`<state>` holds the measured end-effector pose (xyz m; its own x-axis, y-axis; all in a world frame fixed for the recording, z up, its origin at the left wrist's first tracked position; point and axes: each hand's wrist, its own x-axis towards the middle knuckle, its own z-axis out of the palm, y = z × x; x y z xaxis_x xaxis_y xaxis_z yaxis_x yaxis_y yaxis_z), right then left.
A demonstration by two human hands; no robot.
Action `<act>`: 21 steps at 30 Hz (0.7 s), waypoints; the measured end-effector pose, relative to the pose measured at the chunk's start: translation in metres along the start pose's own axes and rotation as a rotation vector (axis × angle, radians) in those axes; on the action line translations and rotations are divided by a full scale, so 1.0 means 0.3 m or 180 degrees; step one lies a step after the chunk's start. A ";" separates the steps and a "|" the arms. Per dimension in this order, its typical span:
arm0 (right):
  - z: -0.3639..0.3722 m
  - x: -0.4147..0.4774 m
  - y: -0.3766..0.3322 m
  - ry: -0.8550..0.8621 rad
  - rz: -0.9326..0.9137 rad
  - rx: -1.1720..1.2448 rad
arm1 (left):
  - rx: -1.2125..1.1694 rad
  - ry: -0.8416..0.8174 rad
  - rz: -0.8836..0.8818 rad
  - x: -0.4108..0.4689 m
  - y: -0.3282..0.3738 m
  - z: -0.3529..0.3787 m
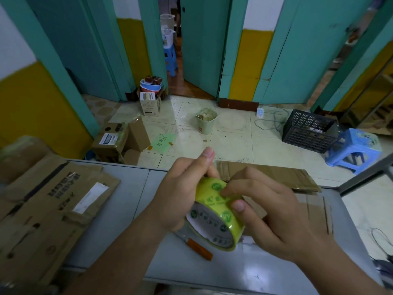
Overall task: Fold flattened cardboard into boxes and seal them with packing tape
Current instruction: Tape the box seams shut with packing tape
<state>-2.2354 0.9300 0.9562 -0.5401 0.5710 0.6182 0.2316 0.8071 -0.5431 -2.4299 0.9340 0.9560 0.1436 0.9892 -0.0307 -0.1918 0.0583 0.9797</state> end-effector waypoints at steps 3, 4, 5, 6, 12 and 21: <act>0.005 -0.007 -0.008 0.0075 0.0045 0.0079 | 0.0008 0.0047 -0.0023 -0.004 0.001 0.003; 0.004 -0.008 -0.009 0.0095 0.0065 0.0102 | -0.0027 0.0063 -0.0033 -0.005 0.003 0.003; 0.002 -0.009 -0.010 0.0101 0.0077 0.0113 | -0.0055 0.0078 -0.0039 -0.006 0.005 0.000; 0.000 -0.009 -0.010 0.0087 0.0074 0.0115 | -0.0062 0.0091 -0.0040 -0.007 0.009 -0.004; -0.002 -0.011 -0.021 0.0073 0.0009 0.0108 | -0.0310 0.0077 0.0025 -0.018 0.009 -0.003; 0.024 -0.049 -0.018 0.1209 0.1270 -0.0002 | 0.1271 0.0137 0.1483 -0.051 -0.036 -0.028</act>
<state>-2.2345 0.9163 0.9460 -0.0805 0.8466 0.5260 0.3591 0.5169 -0.7771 -2.4383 0.9193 0.9443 0.0913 0.9035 0.4187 0.1548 -0.4282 0.8903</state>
